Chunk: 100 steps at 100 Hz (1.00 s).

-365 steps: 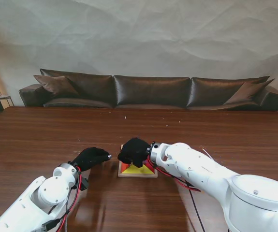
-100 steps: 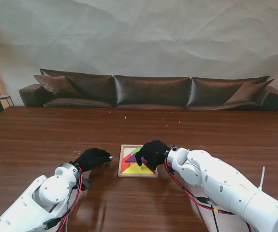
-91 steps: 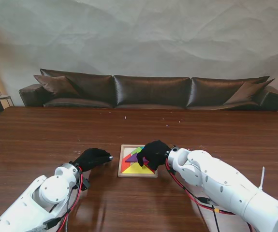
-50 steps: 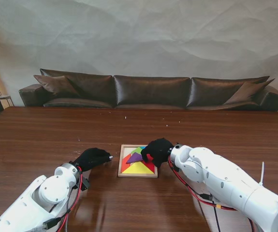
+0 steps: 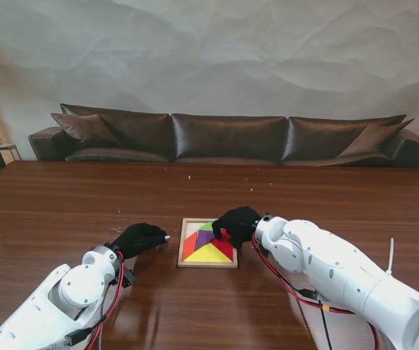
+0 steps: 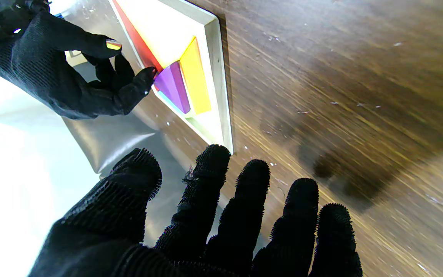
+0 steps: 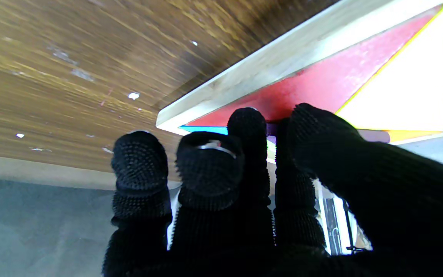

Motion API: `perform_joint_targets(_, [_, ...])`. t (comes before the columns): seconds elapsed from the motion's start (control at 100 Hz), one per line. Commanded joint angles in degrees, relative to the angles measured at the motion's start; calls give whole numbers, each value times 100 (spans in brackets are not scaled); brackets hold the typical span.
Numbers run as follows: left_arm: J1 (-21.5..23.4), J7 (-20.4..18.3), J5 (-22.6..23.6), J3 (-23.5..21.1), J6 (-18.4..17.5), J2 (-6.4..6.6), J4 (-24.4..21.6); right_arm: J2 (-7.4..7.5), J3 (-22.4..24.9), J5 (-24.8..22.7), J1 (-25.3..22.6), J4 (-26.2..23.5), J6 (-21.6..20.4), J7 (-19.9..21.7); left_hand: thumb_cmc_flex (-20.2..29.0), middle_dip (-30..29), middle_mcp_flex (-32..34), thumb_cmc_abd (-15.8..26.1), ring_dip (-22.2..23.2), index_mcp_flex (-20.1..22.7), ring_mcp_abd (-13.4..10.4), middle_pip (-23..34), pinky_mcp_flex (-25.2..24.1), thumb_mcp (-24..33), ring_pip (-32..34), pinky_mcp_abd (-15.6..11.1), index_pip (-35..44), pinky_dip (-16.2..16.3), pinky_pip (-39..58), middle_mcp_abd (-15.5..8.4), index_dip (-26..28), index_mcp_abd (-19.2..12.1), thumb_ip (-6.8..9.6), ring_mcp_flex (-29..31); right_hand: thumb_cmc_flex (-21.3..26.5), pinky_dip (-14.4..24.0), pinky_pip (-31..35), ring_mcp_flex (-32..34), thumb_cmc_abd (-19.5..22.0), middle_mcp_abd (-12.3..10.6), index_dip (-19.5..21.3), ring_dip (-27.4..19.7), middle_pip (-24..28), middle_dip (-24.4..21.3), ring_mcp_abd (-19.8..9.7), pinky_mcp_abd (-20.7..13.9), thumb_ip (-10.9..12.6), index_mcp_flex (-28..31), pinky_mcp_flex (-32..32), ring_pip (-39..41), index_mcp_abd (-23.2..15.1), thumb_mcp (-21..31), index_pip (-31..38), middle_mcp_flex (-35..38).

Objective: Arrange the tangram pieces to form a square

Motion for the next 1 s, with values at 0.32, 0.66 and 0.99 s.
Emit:
perform_joint_targets(0.32, [0, -129, -13, 7, 6, -9, -1, -91, 24, 101, -152, -14, 75, 105, 109, 70, 27, 238, 84, 102, 89, -17, -6, -129, 73, 43, -22, 75, 32, 20, 12, -4, 132, 10, -94, 189, 266, 230, 30, -112, -133, 41, 15, -61, -90, 86, 61, -43, 535, 192, -72, 280, -370, 138])
perform_joint_targets(0.66, [-5, -141, -21, 12, 1, -8, 7, -174, 54, 292, -219, 41, 62, 67, 110, 71, 24, 240, 83, 113, 76, -18, -9, -130, 73, 36, -17, 74, 30, 13, 13, -18, 132, 10, 9, 197, 270, 226, -74, -89, -158, 55, -16, -75, -38, 142, 49, -70, 526, 254, -181, 324, -464, 189])
perform_joint_targets(0.99, [-16, -159, -36, 21, 4, -6, 16, -226, 86, 436, -263, 14, 128, 105, 111, 70, 20, 242, 82, 112, 84, -19, -8, -134, 70, 34, -17, 73, 30, 19, 13, -6, 132, 8, 19, 203, 267, 224, -99, -52, -154, 45, -49, -84, -2, 179, 38, -95, 513, 252, -168, 312, -477, 197])
